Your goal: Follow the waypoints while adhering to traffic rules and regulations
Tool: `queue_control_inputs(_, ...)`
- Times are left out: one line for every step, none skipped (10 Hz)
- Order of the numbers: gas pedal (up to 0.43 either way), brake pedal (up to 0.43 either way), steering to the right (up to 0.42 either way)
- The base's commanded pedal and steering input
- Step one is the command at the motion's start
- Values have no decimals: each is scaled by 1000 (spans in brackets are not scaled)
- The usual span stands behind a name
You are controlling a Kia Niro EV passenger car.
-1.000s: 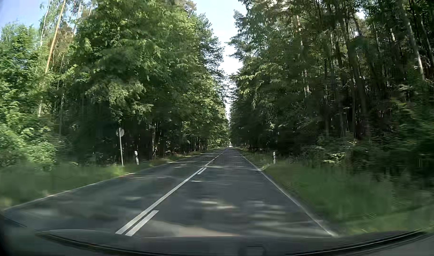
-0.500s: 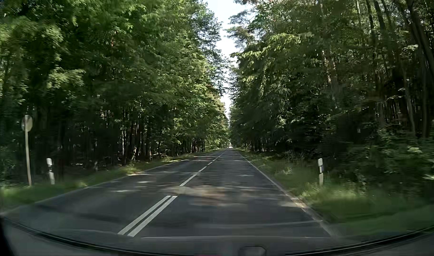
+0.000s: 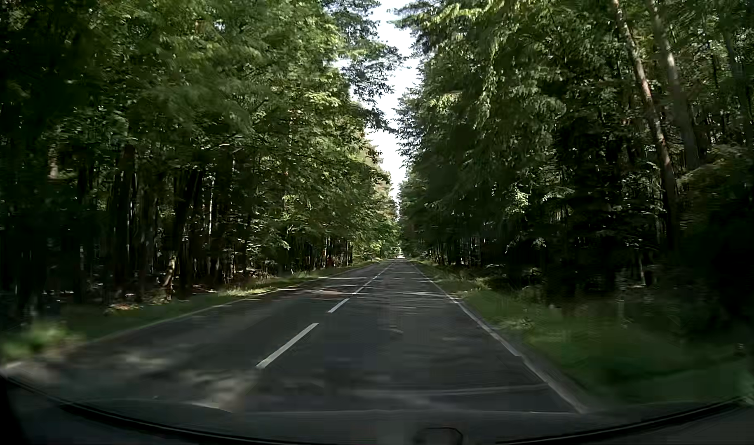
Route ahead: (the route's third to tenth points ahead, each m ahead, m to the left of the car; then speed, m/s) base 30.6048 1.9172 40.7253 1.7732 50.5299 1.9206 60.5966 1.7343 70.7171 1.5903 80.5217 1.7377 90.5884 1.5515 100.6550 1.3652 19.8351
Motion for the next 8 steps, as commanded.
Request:
queue_control_inputs(67, 30, 0)
queue_control_inputs(67, 30, -1)
queue_control_inputs(67, 30, 0)
queue_control_inputs(67, 30, 0)
queue_control_inputs(67, 30, 0)
queue_control_inputs(67, 30, 0)
queue_control_inputs(67, 30, 0)
queue_control_inputs(67, 30, 0)
